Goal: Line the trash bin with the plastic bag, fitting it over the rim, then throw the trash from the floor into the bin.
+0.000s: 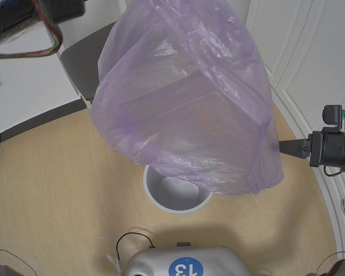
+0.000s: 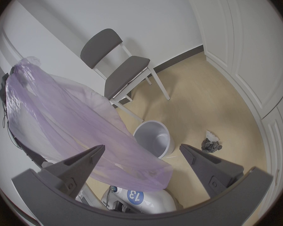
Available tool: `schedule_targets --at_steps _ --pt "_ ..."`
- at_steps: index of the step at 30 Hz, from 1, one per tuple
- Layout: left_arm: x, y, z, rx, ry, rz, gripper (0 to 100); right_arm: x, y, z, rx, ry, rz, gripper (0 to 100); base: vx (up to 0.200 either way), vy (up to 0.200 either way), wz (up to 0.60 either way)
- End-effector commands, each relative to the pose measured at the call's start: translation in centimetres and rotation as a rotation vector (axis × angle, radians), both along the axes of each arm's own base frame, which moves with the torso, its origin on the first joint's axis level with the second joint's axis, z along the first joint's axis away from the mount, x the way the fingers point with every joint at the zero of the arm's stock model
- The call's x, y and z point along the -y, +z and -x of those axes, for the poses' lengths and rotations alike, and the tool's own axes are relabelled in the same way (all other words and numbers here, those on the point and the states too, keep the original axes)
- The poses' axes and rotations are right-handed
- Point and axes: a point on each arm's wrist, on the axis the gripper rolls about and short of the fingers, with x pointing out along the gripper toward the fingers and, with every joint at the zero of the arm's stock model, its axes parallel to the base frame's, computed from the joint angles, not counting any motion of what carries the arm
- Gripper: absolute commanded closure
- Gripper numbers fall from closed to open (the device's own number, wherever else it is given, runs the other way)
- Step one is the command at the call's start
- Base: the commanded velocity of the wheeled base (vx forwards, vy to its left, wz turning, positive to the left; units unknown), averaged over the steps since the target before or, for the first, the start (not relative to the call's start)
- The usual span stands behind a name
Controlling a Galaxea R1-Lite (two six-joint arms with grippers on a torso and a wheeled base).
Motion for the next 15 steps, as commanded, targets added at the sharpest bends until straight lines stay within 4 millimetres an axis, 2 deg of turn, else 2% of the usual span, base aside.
schedule_targets --at_steps 1,7,9,15 --pt "-0.4 0.7 0.3 0.018 0.0 0.023 100 0.2 -1.0 1.9 -0.004 0.034 0.007 0 0.0 0.0 0.0" --pt "-0.4 0.8 0.4 0.021 -0.006 0.027 100 0.4 -1.9 3.2 -0.013 0.035 0.024 0 0.0 0.0 0.0" --pt "-0.4 1.2 0.7 0.031 -0.014 0.04 100 0.1 -2.7 3.7 -0.032 0.06 0.036 0 0.0 0.0 0.0" --pt "-0.5 1.5 1.0 0.036 -0.025 0.051 100 -0.5 -3.1 5.3 -0.01 0.092 0.06 0 0.0 0.0 0.0"
